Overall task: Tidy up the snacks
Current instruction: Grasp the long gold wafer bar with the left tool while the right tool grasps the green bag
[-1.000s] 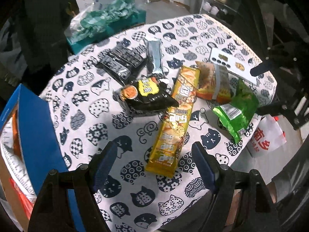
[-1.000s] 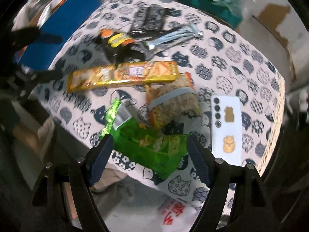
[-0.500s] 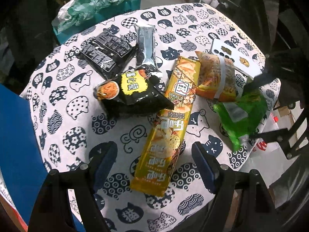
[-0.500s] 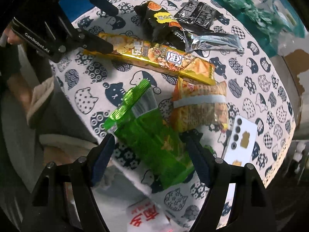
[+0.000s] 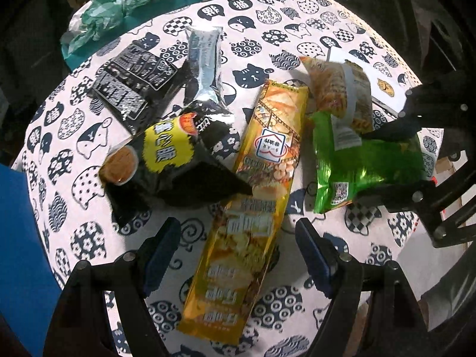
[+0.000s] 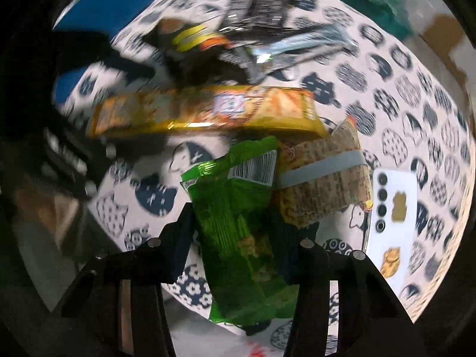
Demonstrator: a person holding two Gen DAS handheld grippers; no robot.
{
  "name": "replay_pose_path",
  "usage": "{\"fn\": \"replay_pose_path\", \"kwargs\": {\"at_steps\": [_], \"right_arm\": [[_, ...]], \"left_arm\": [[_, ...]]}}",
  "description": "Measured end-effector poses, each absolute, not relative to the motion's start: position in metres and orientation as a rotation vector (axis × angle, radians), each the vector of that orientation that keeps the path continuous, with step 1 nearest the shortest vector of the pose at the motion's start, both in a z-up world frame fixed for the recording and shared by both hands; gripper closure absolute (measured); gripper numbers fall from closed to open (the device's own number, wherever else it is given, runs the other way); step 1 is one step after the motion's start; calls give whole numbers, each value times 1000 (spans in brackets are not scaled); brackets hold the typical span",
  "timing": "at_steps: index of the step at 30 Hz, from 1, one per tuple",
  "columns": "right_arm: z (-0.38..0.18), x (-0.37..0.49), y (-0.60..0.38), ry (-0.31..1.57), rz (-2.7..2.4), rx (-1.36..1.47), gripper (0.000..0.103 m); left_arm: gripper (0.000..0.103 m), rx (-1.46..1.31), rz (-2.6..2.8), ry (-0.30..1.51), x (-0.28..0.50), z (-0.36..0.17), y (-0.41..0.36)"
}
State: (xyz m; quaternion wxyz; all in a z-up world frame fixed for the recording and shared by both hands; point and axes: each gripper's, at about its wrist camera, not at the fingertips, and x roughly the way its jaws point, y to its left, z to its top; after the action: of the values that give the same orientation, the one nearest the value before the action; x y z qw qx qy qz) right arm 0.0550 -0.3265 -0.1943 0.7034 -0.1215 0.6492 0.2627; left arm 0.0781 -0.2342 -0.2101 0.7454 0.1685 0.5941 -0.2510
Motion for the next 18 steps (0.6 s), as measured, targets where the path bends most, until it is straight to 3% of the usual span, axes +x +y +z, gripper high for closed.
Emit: {"fn": "replay_pose_path", "kwargs": {"at_steps": [6, 8, 9, 11, 14, 15, 18], "right_arm": [[-195, 60, -336, 1445, 540, -173, 53], [-198, 54, -331, 1436, 526, -208, 50], [-199, 52, -329, 1434, 522, -220, 46], [-203, 50, -324, 1432, 515, -241, 41], [-209, 36, -314, 1429, 493, -278, 39], [-211, 34, -313, 1427, 490, -284, 41], [-212, 33, -312, 1428, 480, -249, 61]], "left_arm": [[24, 368, -540, 1296, 83, -221, -246], [48, 373, -534, 1291, 84, -224, -248], [50, 378, -528, 1284, 84, -223, -249], [64, 372, -537, 1276, 84, -222, -250], [71, 386, -522, 1255, 82, -221, -257], [72, 384, -529, 1254, 81, -220, -258], [72, 368, -532, 1234, 77, -212, -256]]}}
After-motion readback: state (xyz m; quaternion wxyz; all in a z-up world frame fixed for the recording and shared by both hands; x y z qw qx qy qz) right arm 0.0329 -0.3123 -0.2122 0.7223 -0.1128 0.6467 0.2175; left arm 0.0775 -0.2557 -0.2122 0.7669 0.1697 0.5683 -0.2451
